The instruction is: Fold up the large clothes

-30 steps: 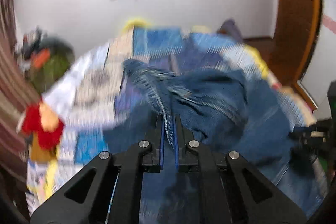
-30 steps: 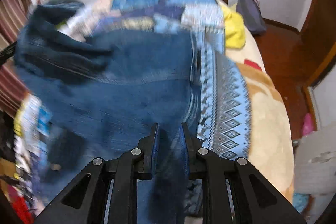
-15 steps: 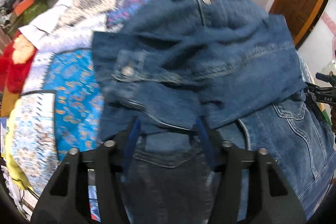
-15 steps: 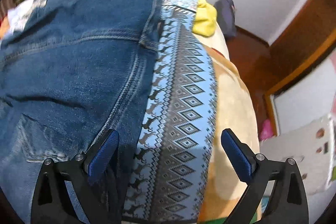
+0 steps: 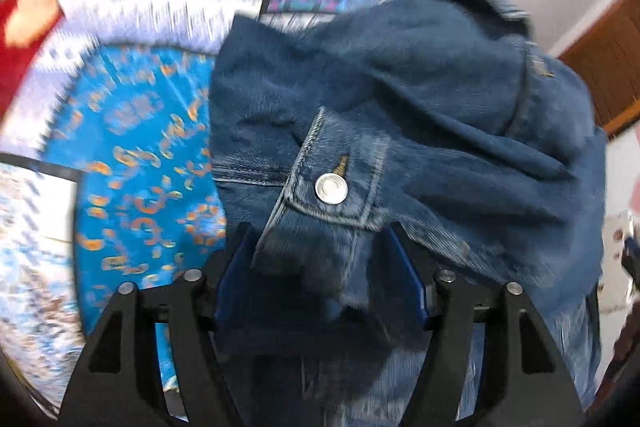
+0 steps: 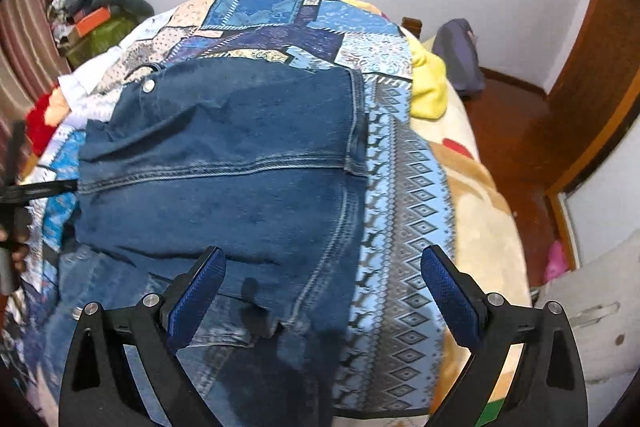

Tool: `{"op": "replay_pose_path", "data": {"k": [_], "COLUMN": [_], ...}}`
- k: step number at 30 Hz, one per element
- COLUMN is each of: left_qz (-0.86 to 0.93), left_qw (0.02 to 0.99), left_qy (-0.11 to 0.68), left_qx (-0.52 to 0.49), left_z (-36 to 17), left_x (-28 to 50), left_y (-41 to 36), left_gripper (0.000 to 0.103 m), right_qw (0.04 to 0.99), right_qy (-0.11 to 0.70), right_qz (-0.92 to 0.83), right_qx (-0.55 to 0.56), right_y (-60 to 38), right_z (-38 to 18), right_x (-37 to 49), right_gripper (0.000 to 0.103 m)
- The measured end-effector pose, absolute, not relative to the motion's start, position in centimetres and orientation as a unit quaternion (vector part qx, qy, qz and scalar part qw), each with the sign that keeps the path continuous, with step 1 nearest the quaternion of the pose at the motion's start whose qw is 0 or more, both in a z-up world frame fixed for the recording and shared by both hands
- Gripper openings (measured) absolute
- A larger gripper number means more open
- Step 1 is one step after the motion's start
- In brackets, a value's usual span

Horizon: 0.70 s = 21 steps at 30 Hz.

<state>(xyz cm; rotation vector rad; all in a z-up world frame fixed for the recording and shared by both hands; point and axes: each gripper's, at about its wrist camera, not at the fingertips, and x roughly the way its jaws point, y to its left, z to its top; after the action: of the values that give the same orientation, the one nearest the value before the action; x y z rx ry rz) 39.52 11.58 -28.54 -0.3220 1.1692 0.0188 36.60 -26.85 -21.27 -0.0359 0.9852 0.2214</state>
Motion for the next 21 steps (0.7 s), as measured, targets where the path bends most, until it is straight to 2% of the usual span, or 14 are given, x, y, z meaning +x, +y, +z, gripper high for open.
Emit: {"op": "replay_pose_path", "data": {"k": [5,11,12,17,21], "left_qz": [0.026,0.03,0.028,0.015,0.037], "left_qw": [0.821,0.851,0.857,0.89,0.907], "left_qy": [0.544,0.515,0.508,0.452,0.419], "left_qx": [-0.171,-0.103,-0.087,-0.057,-0.032], "left_z": [-29.3,-26.3,-25.3,-19.3,-16.5], "left_x": [39.7,38.1,38.0,36.8,36.2], "left_y": [11.1,8.8,8.4,8.2,9.4], "left_gripper": [0.065,0.031,0.012,0.011,0.01], "right_qw": [0.87,0.855,0.855,0.86,0.866], "right_qy": [0.48,0.502,0.501,0.492,0.48], "right_qz": [0.107,0.124,0.126,0.135,0.138], "right_qx": [0.007,0.034,0.03,0.0,-0.013], "right_y": [-27.0,-26.3,-26.1,-24.3,-23.5], "right_z": [-21.9,-22.9,-23.0,-22.3,-21.3], "right_x": [37.3,38.5,38.5,39.1,39.6], "right_gripper": [0.097,0.098,0.097,0.097,0.097]}}
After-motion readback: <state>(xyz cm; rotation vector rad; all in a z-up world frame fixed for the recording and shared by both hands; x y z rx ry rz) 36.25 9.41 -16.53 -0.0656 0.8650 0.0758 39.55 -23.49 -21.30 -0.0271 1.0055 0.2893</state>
